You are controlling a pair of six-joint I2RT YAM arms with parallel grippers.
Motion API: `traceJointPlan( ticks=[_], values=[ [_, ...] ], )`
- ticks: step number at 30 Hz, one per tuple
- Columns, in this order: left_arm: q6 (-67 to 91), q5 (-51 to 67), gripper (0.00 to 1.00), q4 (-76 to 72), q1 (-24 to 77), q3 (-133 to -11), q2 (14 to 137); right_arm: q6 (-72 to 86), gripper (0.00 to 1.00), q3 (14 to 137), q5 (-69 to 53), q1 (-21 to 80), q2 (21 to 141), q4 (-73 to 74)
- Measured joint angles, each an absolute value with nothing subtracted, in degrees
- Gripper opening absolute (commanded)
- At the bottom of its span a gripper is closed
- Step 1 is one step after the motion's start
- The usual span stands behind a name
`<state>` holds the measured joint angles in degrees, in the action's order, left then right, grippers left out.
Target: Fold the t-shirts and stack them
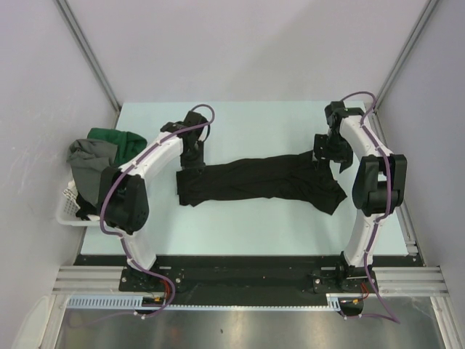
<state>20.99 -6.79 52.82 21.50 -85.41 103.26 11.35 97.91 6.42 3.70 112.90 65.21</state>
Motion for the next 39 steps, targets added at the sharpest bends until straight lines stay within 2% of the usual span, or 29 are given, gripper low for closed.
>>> traceJointPlan(
  ticks=[3,8,26,37,39],
  values=[
    [21.0,-6.8,0.32,52.9,21.5,-85.7,103.6,11.4,0.95,94.1,7.2,2.9,112.8,63.6],
    [20.9,-6.9,0.32,53.2,21.4,-87.0,103.6,11.4,0.95,90.5,7.7,0.9,112.6,61.0],
    [19.3,-9.4,0.32,56.3,21.4,-90.3,103.6,12.1,0.9,85.0,3.7,-1.2,113.5,51.6],
    [19.0,-10.1,0.31,57.6,21.4,-92.0,103.6,13.3,0.79,82.3,0.4,-1.0,114.6,48.9],
    [19.0,-10.3,0.31,57.6,21.4,-92.1,103.6,13.3,0.71,82.3,-0.1,-1.0,114.8,48.8]
  ],
)
